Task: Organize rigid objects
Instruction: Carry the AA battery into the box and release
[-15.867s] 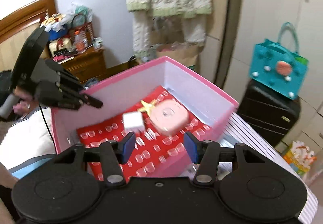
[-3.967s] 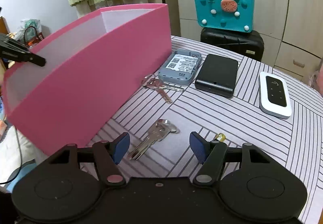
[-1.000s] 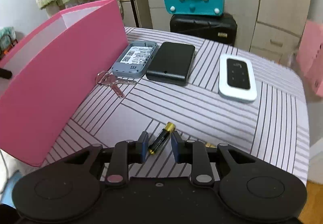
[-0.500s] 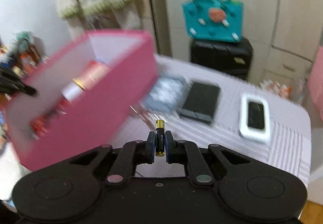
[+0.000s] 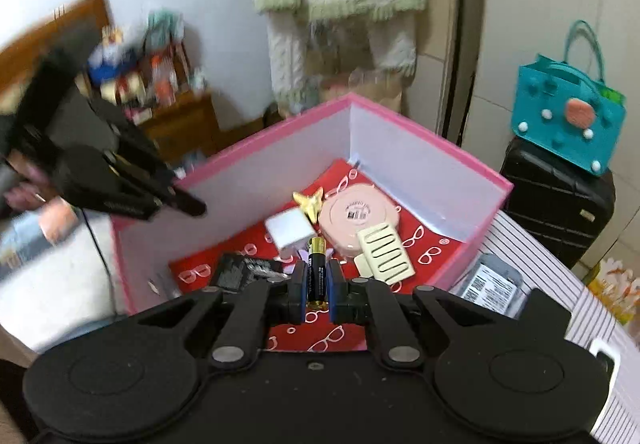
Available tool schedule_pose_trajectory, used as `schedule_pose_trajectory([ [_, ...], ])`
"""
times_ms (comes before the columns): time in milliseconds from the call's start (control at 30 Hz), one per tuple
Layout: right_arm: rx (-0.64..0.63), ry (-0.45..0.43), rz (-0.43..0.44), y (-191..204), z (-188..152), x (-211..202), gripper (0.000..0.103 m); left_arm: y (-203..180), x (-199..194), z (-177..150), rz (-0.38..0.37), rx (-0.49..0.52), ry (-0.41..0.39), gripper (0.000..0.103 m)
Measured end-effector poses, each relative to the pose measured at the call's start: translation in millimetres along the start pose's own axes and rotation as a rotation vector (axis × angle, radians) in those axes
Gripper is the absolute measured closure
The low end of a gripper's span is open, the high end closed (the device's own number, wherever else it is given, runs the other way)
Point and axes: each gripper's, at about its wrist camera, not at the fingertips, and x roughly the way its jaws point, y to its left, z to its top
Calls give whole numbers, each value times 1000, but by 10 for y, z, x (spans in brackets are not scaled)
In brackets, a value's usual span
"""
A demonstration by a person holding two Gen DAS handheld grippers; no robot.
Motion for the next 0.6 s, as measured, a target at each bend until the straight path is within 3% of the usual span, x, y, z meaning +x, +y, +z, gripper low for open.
schedule_pose_trajectory([
  [167, -88, 108, -83, 81, 38, 421, 91, -2, -2, -11, -3, -2, -4, 96],
  [367, -115, 145, -124, 115, 33, 631, 90, 11, -9, -14, -5, -1, -6, 96],
  [467, -85, 113, -127, 66, 58, 579, 85, 20, -15, -22, -8, -3, -13, 96],
  [600, 38, 32, -56, -97, 56, 237, 82, 28, -20, -31, -13, -7, -22, 96],
])
